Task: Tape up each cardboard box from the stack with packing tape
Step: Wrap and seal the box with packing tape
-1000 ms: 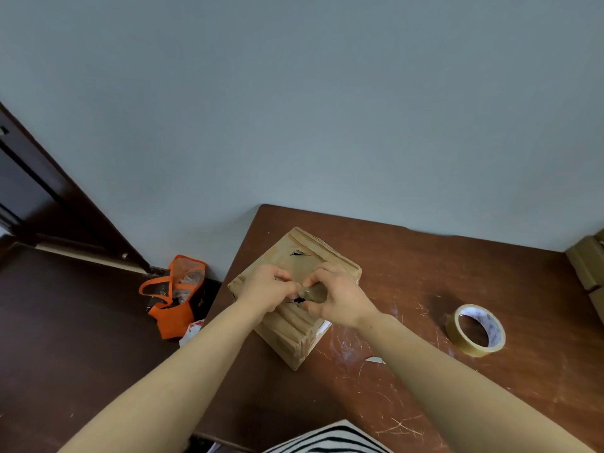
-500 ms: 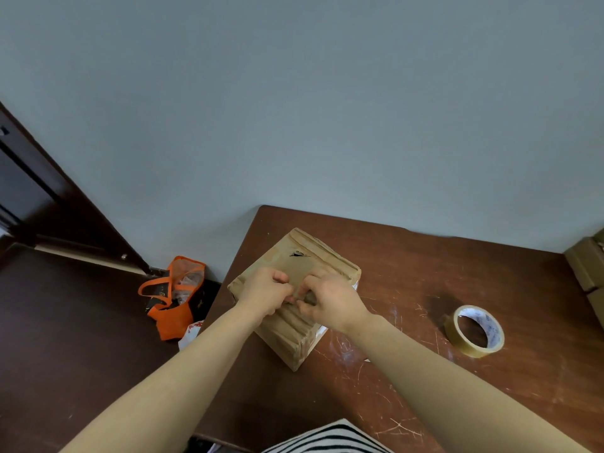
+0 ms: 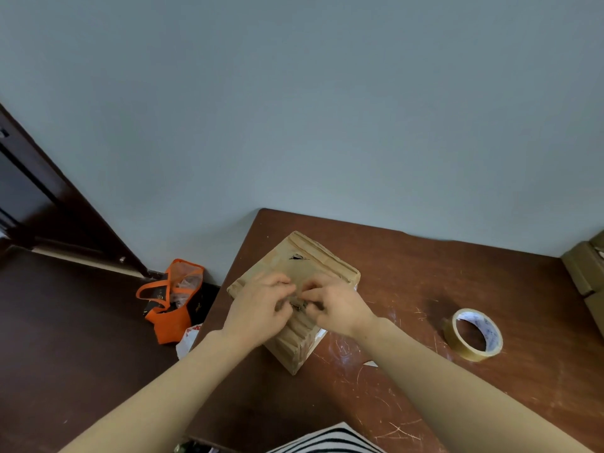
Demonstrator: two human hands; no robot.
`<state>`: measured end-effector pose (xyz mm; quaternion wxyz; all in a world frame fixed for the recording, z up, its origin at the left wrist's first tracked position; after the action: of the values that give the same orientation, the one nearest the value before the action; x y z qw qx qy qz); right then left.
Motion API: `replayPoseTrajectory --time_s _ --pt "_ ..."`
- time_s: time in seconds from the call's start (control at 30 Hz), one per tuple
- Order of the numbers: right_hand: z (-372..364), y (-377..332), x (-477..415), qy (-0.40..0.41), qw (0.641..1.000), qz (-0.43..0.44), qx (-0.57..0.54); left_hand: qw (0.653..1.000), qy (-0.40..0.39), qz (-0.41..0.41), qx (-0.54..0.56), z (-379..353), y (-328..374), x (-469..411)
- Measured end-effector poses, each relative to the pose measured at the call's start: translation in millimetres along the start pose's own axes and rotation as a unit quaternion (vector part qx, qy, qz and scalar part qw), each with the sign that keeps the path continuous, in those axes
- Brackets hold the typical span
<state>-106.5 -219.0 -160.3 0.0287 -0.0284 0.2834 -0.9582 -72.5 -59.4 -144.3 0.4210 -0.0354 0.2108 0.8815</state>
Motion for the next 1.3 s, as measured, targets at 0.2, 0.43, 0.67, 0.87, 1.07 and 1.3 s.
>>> replayPoseTrajectory --time_s 0.2,0.43,0.67,0.87,1.07,1.3 --pt "-2 4 3 0.003 1.0 0.019 -0.005 0.974 -0.209 -0.043 -0.074 -19 5 20" --pt "-3 6 6 0.012 1.0 0.015 -0.012 0.974 -0.196 -0.036 -0.108 -24 9 30" --pt "14 21 18 0.092 0.986 -0.095 -0.101 0.978 -0.183 -0.011 -0.1 -27 16 41" --pt "27 79 56 0.204 0.936 -0.251 -0.137 0.989 -0.095 -0.017 -0.112 -24 40 21" --pt "32 155 112 0.211 0.866 -0.443 -0.099 0.991 -0.083 -0.079 -0.064 -34 102 -33" --pt "18 202 149 0.09 0.82 -0.56 0.072 0.99 -0.14 -0.011 0.027 -53 135 -65"
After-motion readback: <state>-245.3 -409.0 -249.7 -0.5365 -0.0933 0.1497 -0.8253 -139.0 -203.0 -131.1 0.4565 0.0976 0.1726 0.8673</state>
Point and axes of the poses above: each hand's wrist, its own x-axis away from the middle knuckle, its own z-axis out of the back of the hand, y = z × x, the point moved 2 cm from there along -x, towards the middle knuckle, and after that the axes turned 13 degrees about -z, right-handed, at the moved point
